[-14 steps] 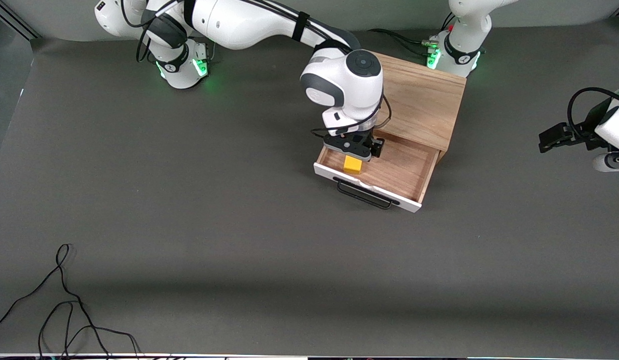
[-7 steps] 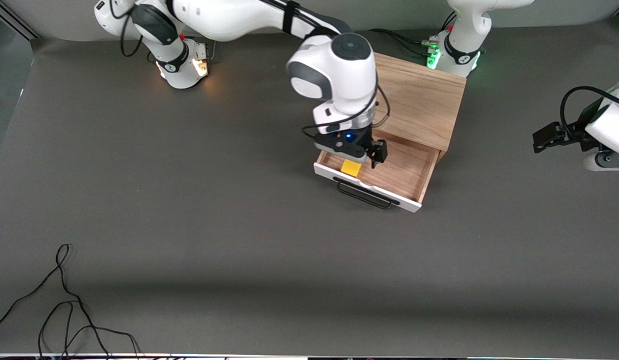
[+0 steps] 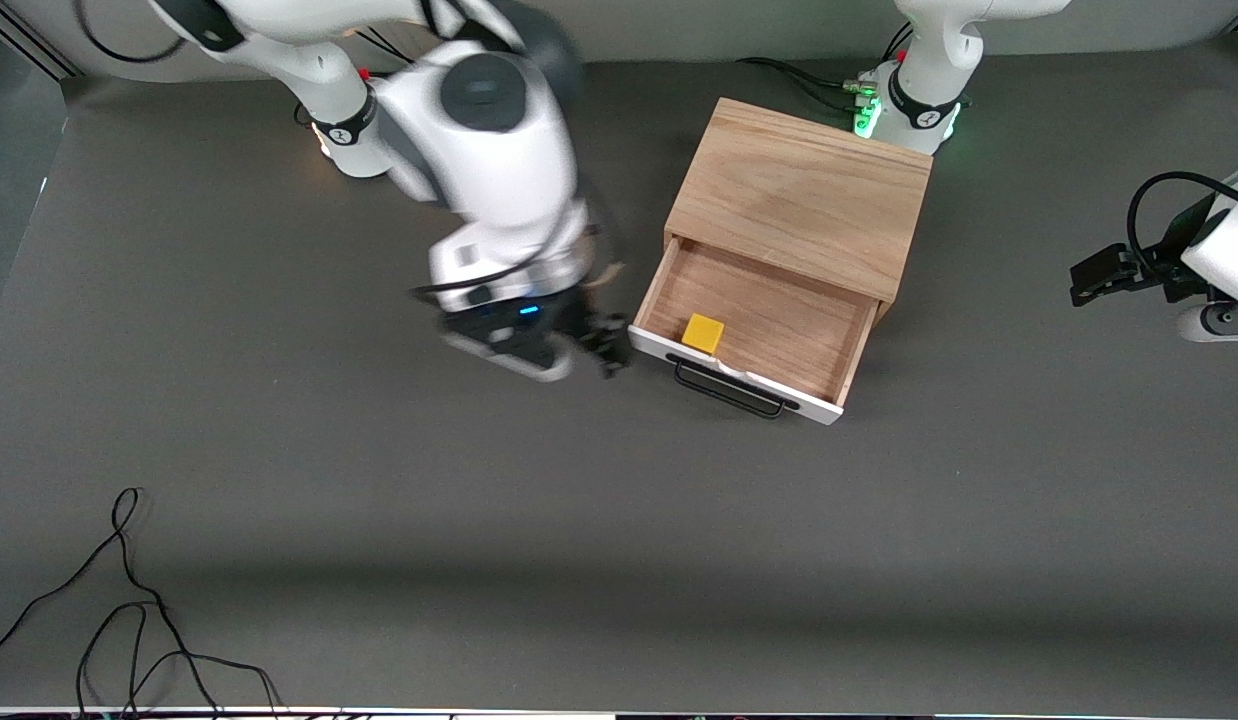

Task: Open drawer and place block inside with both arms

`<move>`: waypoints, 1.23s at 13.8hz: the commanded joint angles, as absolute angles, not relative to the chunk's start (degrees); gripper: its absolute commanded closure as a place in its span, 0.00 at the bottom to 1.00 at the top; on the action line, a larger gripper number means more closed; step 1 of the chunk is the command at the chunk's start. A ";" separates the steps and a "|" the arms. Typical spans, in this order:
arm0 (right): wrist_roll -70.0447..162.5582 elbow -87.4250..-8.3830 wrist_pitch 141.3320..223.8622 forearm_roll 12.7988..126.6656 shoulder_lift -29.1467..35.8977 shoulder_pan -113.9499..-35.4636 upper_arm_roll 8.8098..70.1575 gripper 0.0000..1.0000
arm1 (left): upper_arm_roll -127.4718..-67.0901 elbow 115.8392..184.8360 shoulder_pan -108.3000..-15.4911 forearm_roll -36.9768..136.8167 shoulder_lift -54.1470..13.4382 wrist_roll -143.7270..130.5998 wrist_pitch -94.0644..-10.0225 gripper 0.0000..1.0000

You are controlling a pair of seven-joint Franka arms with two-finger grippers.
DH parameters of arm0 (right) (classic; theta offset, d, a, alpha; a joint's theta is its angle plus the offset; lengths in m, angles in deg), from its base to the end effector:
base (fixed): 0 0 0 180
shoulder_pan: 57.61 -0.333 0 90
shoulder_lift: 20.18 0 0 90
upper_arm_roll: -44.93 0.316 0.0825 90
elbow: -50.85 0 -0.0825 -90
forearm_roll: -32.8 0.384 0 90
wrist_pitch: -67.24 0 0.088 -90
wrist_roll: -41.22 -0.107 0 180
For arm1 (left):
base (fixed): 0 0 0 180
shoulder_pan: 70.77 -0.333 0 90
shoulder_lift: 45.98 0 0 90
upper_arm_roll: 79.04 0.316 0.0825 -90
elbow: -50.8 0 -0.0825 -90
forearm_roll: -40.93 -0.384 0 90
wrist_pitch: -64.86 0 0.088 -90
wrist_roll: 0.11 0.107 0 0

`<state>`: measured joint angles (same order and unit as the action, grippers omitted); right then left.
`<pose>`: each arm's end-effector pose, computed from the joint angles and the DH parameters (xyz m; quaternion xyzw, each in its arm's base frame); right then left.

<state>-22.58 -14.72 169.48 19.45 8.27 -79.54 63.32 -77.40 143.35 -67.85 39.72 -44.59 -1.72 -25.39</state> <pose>0.5901 0.3981 0.5459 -0.9730 0.2116 -0.0834 0.0390 0.5597 -0.0104 0.5904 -0.9994 -0.0025 0.0319 0.0117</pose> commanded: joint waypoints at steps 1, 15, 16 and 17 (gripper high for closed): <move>-12.34 -27.26 170.07 21.81 -2.31 -71.09 63.65 0.00 | -76.49 144.14 -67.17 40.67 -46.06 -0.20 -25.76 0.00; 32.60 -47.94 170.09 35.08 -21.76 -58.31 47.22 0.00 | -76.76 144.14 -66.73 39.87 -45.62 -0.38 -25.23 0.00; 32.70 -47.85 168.77 35.08 -21.58 -58.31 47.22 0.00 | -76.76 144.14 -66.73 39.87 -45.54 -0.38 -25.32 0.00; 32.70 -47.85 168.49 35.08 -21.23 -58.40 47.31 0.00 | -76.67 144.14 -66.81 39.87 -45.54 -0.38 -25.32 0.00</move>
